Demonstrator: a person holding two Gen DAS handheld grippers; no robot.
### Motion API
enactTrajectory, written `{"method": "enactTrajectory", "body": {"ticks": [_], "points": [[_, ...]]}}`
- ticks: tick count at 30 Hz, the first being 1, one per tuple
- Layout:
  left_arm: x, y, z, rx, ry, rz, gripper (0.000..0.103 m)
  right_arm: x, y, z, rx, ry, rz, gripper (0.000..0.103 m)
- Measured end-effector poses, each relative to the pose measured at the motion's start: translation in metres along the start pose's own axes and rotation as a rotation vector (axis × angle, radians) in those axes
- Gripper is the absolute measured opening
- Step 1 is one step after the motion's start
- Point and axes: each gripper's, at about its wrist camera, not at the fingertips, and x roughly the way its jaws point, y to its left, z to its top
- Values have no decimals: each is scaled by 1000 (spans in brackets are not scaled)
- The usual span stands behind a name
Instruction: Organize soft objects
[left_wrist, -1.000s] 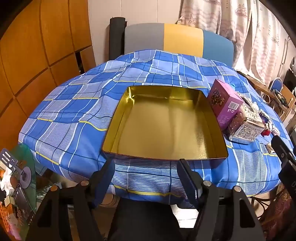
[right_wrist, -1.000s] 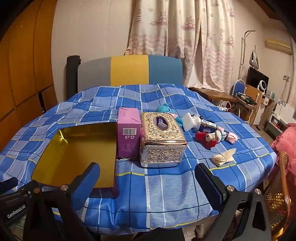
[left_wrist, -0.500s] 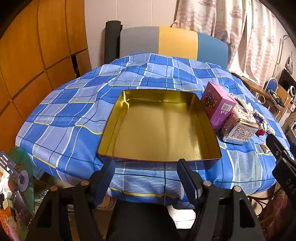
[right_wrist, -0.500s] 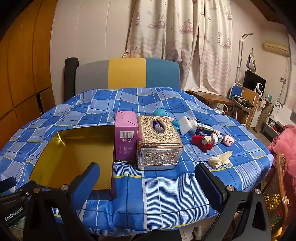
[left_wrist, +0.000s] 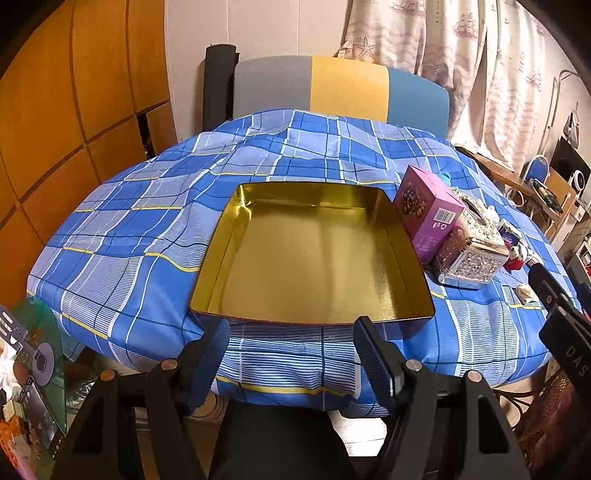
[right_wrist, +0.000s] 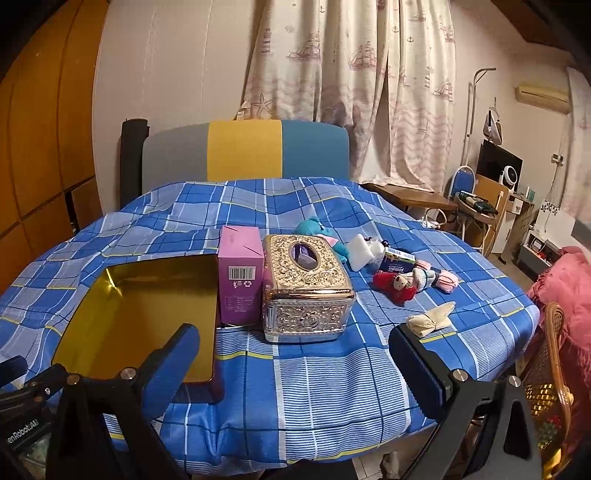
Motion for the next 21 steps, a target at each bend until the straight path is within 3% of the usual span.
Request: {"method": "enactTrajectory", "body": {"ticks": [21], "points": [[1, 2, -1, -9, -3, -22, 71, 2, -4, -1, 3, 5, -1, 103]]}}
